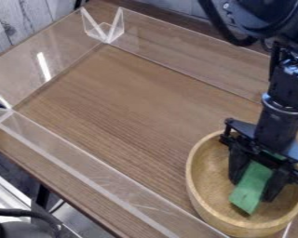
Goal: Put the green block in the brown bowl
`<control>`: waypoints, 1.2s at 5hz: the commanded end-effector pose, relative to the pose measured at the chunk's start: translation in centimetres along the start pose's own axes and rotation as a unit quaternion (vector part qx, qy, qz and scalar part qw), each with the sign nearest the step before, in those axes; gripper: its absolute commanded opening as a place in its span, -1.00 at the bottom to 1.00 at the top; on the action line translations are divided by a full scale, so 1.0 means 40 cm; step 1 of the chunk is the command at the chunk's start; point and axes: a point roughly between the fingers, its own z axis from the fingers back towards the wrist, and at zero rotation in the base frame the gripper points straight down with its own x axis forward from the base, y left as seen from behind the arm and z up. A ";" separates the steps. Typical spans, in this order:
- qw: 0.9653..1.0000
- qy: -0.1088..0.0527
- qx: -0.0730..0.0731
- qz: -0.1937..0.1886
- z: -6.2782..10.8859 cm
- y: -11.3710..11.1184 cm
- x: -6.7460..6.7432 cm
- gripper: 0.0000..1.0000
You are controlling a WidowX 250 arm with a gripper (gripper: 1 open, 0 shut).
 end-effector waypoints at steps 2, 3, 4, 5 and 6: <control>1.000 -0.016 -0.008 -0.019 0.025 -0.012 -0.010 -1.00; 1.000 -0.017 -0.010 -0.022 0.028 -0.013 -0.013 -1.00; 0.999 -0.018 -0.012 -0.025 0.031 -0.014 -0.016 -1.00; 0.999 -0.019 -0.013 -0.027 0.032 -0.015 -0.018 -1.00; 0.999 -0.023 -0.017 -0.024 0.049 -0.011 -0.025 1.00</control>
